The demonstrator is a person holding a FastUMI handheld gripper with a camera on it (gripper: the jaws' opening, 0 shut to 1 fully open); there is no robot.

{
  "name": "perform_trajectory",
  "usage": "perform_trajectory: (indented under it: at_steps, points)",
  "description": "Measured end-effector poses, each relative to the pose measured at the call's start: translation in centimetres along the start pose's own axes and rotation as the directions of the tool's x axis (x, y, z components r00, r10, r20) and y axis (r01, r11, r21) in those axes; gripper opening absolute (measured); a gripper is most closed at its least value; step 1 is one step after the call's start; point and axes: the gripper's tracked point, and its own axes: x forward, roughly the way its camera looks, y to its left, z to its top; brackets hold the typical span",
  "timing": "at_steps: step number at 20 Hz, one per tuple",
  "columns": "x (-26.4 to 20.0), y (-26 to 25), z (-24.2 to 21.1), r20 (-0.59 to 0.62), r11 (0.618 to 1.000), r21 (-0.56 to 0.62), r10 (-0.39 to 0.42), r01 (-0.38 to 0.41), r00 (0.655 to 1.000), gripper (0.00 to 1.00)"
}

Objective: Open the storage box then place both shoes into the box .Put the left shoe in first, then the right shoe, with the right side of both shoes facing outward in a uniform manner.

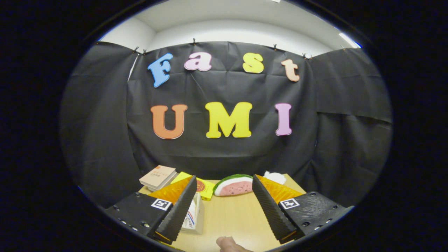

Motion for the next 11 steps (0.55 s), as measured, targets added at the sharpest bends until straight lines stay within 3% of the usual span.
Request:
perform_trajectory:
  at_steps: [7,11]
  points:
    - [-0.6,-2.0,0.9,0.025,0.999,-0.018,-0.048,0.048,0.999,0.96]
    - [-0.6,-1.2,0.2,0.021,0.999,-0.026,-0.037,0.038,0.999,0.96]
